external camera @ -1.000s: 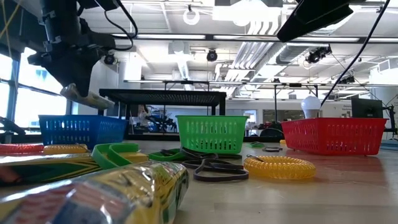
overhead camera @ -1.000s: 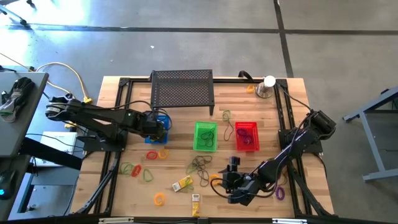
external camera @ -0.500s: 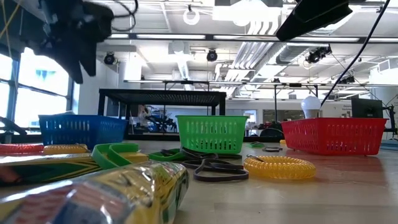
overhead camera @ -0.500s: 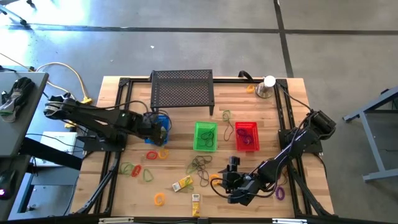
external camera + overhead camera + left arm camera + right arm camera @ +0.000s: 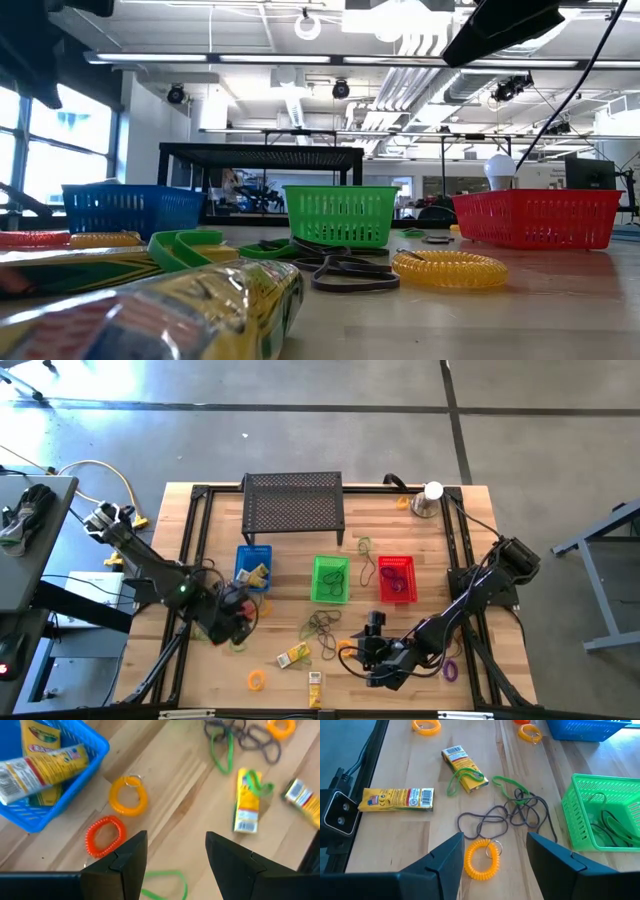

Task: Pick & Place Office Desk Supplies
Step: Put the orange spring keychain into the red bin

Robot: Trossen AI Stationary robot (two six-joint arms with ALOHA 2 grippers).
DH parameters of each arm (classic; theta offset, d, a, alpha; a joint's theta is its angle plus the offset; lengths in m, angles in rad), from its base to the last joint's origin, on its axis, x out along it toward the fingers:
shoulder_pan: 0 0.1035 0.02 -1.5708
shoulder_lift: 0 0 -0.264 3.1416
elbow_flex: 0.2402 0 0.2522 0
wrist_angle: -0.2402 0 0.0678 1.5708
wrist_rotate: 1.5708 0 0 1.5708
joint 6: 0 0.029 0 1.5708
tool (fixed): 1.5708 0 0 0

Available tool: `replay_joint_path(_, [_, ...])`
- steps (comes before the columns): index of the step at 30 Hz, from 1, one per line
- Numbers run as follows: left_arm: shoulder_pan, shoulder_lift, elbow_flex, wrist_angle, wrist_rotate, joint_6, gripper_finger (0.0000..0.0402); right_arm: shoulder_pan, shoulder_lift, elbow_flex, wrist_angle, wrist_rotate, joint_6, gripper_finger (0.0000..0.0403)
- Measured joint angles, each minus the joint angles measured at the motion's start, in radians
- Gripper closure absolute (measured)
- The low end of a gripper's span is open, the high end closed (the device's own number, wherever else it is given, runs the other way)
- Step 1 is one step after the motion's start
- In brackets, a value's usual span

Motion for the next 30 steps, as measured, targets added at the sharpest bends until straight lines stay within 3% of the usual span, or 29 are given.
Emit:
replay_joint_path(4, [-0.031, 0.085, 0.000, 0.007, -0.002, 0.014, 0.0207, 0.000, 0.000, 0.000, 0.001, 0.001, 0.005, 0.0200])
replay_joint_path(9, [0.023, 0.189, -0.002, 0.010, 0.081, -0.245, 0.0207, 0.000, 0.000, 0.000, 0.016, 0.001, 0.007, 0.0200])
replay_joint_path(14, [0.071, 0.278, -0.002, 0.010, 0.116, -0.166, 0.0207, 0.000, 0.000, 0.000, 0.026, 0.001, 0.007, 0.0200])
replay_joint_path(19, [0.121, 0.339, -0.002, 0.010, 0.158, -0.276, 0.0207, 0.000, 0.000, 0.000, 0.036, -0.001, 0.008, 0.0200])
replay_joint_path(30, [0.152, 0.407, -0.002, 0.009, 0.188, -0.247, 0.0207, 0.000, 0.000, 0.000, 0.038, -0.004, 0.008, 0.0200])
